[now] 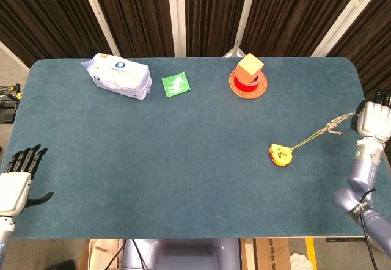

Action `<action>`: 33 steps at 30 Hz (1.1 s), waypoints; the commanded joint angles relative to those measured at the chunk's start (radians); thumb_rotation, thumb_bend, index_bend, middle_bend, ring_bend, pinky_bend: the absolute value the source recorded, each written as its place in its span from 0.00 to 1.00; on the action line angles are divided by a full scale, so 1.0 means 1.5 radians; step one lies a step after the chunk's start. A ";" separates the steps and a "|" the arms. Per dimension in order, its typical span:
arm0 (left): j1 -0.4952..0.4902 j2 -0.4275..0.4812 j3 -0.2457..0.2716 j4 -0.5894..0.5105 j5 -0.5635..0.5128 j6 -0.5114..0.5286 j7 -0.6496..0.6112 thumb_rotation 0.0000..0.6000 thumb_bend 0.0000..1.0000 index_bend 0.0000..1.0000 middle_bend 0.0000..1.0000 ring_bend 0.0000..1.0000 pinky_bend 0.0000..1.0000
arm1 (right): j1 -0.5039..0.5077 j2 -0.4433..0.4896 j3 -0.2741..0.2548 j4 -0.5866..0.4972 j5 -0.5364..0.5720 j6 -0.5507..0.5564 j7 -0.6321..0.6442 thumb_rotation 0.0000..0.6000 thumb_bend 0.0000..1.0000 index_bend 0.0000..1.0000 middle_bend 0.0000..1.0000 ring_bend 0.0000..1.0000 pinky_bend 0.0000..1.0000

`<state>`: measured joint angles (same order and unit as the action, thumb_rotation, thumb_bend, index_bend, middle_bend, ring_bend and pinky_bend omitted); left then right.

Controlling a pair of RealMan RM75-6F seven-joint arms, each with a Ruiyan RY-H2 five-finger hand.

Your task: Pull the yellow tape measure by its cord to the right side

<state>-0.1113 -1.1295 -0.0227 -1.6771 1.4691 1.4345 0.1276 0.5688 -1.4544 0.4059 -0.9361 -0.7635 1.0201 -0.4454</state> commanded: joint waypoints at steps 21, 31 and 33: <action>0.007 0.014 0.008 -0.004 0.019 0.010 -0.013 1.00 0.00 0.00 0.00 0.00 0.00 | -0.187 0.174 -0.159 -0.494 -0.257 0.192 0.102 1.00 0.28 0.00 0.00 0.00 0.00; 0.029 0.028 0.024 -0.032 0.050 0.046 0.000 1.00 0.00 0.00 0.00 0.00 0.00 | -0.294 0.233 -0.273 -0.565 -0.448 0.322 0.120 1.00 0.28 0.00 0.00 0.00 0.00; 0.034 0.031 0.026 -0.034 0.055 0.055 -0.005 1.00 0.00 0.00 0.00 0.00 0.00 | -0.310 0.229 -0.283 -0.544 -0.477 0.347 0.132 1.00 0.28 0.00 0.00 0.00 0.00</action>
<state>-0.0647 -1.0864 0.0144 -1.7253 1.5477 1.5125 0.1232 0.1412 -1.1179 0.0125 -1.7742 -1.4310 1.4954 -0.2722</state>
